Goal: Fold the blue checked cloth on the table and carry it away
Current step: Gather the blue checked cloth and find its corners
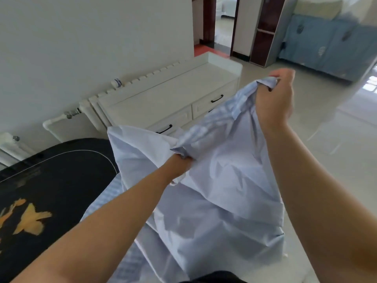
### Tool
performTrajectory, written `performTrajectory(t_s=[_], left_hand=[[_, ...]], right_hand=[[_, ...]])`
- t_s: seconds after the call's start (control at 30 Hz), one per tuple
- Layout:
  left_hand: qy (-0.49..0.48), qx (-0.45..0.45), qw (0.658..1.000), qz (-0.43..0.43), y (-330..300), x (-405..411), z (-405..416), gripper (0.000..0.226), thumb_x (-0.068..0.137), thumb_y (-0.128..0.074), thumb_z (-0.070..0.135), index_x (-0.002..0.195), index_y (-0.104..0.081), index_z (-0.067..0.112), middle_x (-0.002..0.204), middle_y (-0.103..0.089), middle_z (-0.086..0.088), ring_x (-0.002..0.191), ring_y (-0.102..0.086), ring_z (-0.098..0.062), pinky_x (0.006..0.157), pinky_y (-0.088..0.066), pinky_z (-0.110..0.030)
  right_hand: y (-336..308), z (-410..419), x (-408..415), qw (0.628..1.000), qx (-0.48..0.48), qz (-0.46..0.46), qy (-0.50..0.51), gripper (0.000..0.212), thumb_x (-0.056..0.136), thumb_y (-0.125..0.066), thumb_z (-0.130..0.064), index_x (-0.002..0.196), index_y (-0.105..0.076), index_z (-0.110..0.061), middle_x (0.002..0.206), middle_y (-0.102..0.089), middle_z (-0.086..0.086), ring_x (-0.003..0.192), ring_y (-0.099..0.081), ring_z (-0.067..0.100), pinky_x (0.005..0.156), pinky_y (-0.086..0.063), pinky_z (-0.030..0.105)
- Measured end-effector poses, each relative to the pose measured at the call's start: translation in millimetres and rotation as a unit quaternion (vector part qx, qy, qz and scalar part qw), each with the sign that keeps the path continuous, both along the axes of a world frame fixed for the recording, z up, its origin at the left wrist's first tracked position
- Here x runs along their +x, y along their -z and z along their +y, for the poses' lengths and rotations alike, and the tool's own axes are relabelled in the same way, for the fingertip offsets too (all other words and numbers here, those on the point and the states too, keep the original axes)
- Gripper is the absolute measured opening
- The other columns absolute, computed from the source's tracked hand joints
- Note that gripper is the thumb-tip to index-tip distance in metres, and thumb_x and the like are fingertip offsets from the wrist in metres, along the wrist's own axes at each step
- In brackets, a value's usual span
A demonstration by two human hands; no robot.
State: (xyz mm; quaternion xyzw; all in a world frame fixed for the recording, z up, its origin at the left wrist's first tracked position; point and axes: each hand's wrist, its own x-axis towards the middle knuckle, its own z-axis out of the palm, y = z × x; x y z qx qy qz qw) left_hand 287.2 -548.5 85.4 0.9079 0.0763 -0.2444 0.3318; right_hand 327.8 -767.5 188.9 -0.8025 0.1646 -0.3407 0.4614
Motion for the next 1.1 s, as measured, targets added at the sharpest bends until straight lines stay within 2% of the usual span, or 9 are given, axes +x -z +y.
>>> performTrajectory(t_s=[0.07, 0.2, 0.33, 0.47, 0.6, 0.73, 0.83, 0.9, 1.1], left_hand=[[0.037, 0.001, 0.999, -0.012, 8.6, 14.4, -10.6, 0.093, 0.079, -0.068, 0.032, 0.153, -0.012, 0.018, 0.154, -0.025, -0.003, 0.141, -0.03, -0.026, 0.111, -0.03, -0.028], [-0.268, -0.268, 0.925, -0.028, -7.1, 33.2, -11.9, 0.046, 0.094, -0.052, 0.023, 0.136, -0.048, 0.007, 0.139, -0.052, -0.015, 0.118, -0.057, -0.027, 0.075, -0.049, -0.027], [-0.366, -0.26, 0.886, -0.118, -33.8, 49.9, 8.4, 0.031, 0.096, -0.046, 0.025, 0.12, -0.054, 0.006, 0.106, -0.058, -0.016, 0.104, -0.06, -0.034, 0.076, -0.046, -0.035], [-0.269, -0.226, 0.9, -0.258, -55.8, 57.4, 20.9, 0.02, 0.089, -0.053, 0.015, 0.109, -0.056, 0.009, 0.098, -0.062, -0.011, 0.097, -0.062, -0.032, 0.064, -0.048, -0.027], [0.052, -0.118, 0.971, -0.2, -76.6, 49.4, 22.5, 0.098, 0.08, -0.077, 0.023, 0.152, -0.011, 0.026, 0.147, -0.038, -0.005, 0.131, -0.043, -0.02, 0.099, -0.036, -0.025], [0.252, 0.052, 0.955, -0.148, -91.7, 38.6, 9.9, 0.106, 0.077, -0.072, 0.051, 0.152, 0.003, 0.039, 0.155, -0.033, 0.002, 0.138, -0.04, -0.019, 0.097, -0.033, -0.025], [0.244, 0.079, 0.955, -0.151, -85.8, 43.8, -7.3, 0.073, 0.08, -0.062, 0.061, 0.142, -0.036, 0.032, 0.128, -0.06, 0.0, 0.115, -0.057, -0.022, 0.088, -0.041, -0.029], [0.188, 0.045, 0.965, -0.176, -80.8, 55.4, -8.1, 0.041, 0.083, -0.062, 0.054, 0.109, -0.062, 0.023, 0.094, -0.065, 0.001, 0.091, -0.062, -0.021, 0.077, -0.044, -0.029], [0.19, 0.021, 0.939, -0.285, -87.7, 109.9, 38.0, 0.034, 0.084, -0.057, 0.044, 0.065, -0.052, 0.017, 0.059, -0.051, 0.003, 0.06, -0.047, -0.015, 0.056, -0.035, -0.026]], right_hand=[[-2.3, -14.4, -9.8, 0.998, -0.053, 0.0, 0.025, 0.023, 0.087, -0.046, -0.016, 0.109, -0.049, -0.017, 0.077, -0.053, -0.013, 0.074, -0.052, 0.015, 0.063, -0.038, 0.028], [0.3, -33.6, -20.5, 0.984, -0.154, 0.093, -0.014, 0.022, 0.09, -0.047, -0.022, 0.111, -0.046, -0.016, 0.086, -0.055, -0.001, 0.075, -0.051, 0.024, 0.066, -0.039, 0.032], [23.5, -40.2, -22.9, 0.95, -0.2, 0.208, -0.119, 0.024, 0.089, -0.048, -0.016, 0.112, -0.041, -0.013, 0.083, -0.055, 0.007, 0.074, -0.055, 0.031, 0.069, -0.046, 0.038], [56.2, -33.8, -21.3, 0.914, -0.201, 0.282, -0.214, 0.019, 0.091, -0.042, -0.008, 0.11, -0.041, -0.01, 0.078, -0.05, 0.002, 0.079, -0.056, 0.028, 0.071, -0.042, 0.036], [63.4, -19.5, -16.1, 0.915, -0.17, 0.281, -0.234, 0.02, 0.09, -0.044, -0.008, 0.106, -0.056, -0.006, 0.093, -0.06, 0.01, 0.084, -0.052, 0.026, 0.072, -0.04, 0.031], [50.7, 17.0, -10.2, 0.939, -0.119, 0.213, -0.244, 0.02, 0.084, -0.05, -0.015, 0.1, -0.061, -0.021, 0.091, -0.065, 0.002, 0.085, -0.058, 0.024, 0.075, -0.049, 0.033], [37.2, 48.6, 0.6, 0.952, -0.085, 0.164, -0.244, 0.016, 0.081, -0.057, -0.02, 0.092, -0.057, -0.031, 0.067, -0.057, -0.008, 0.069, -0.055, 0.019, 0.063, -0.046, 0.03], [27.8, 62.4, 9.3, 0.953, -0.089, 0.151, -0.246, 0.016, 0.079, -0.06, -0.023, 0.092, -0.056, -0.032, 0.058, -0.053, -0.006, 0.059, -0.05, 0.013, 0.056, -0.04, 0.028], [21.0, 61.0, 60.2, 0.895, -0.054, 0.268, -0.354, 0.035, 0.079, -0.071, -0.031, 0.108, -0.055, -0.021, 0.096, -0.068, 0.005, 0.082, -0.062, 0.019, 0.075, -0.049, 0.03]])
